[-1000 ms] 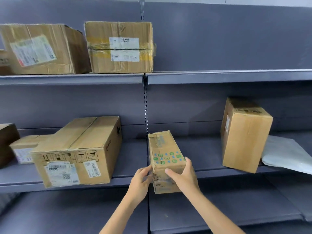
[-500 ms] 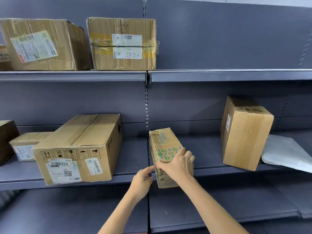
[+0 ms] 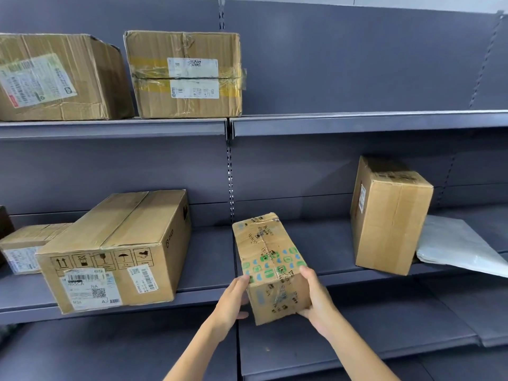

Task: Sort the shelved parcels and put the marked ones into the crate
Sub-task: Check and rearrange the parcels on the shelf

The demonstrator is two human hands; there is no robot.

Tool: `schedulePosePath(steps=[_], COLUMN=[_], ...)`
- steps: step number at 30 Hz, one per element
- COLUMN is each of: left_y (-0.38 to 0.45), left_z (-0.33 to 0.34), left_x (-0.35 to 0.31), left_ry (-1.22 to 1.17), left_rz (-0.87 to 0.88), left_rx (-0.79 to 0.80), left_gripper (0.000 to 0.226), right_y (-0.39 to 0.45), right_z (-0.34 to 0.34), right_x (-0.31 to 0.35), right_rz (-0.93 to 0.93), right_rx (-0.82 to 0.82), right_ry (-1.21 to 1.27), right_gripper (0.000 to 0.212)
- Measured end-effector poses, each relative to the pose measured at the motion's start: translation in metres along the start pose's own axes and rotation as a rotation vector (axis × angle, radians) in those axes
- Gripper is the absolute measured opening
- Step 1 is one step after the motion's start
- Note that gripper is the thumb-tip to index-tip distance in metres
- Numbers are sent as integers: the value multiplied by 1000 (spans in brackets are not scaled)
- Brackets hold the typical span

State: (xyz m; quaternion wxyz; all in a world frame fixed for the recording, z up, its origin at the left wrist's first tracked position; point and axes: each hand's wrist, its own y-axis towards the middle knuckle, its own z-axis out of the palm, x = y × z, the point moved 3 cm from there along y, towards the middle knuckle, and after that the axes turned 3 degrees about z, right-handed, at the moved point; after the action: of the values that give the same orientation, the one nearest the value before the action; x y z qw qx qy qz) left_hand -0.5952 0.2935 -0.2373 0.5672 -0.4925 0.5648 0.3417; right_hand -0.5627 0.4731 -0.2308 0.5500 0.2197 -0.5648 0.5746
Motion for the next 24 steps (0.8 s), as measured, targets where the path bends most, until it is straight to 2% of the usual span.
schedulePosePath(steps=[3,7,11,15,18,22,24], left_y=[-1,-2,0,-3,-7,-13,-13], left_z=[3,4,4,5,7,10,9], left_x=[-2,1,14,19,18,0,-7], left_ry=[-21,-96,-169,-177,-210,-177,-60], left_rz=[27,36,-40,-7,79,224,300], left_rx=[20,28,34,38,-19,-79,-131], left_gripper=[38,35,62,59,51,86,90], right_y=[-5,-6,-4,-4,-3,-3,-3], right_z=[1,3,0,-10,-16,-15,-12], right_x=[-11,-19,-24,-26,-20,-3,3], right_rz=[70,62,52,61,-21,-196,-219], right_rx=[83,102,92,92,15,-58,-65], right_ry=[79,116,80,32,-121,-377,-421], right_gripper=[23,25,26,19,15,12,17])
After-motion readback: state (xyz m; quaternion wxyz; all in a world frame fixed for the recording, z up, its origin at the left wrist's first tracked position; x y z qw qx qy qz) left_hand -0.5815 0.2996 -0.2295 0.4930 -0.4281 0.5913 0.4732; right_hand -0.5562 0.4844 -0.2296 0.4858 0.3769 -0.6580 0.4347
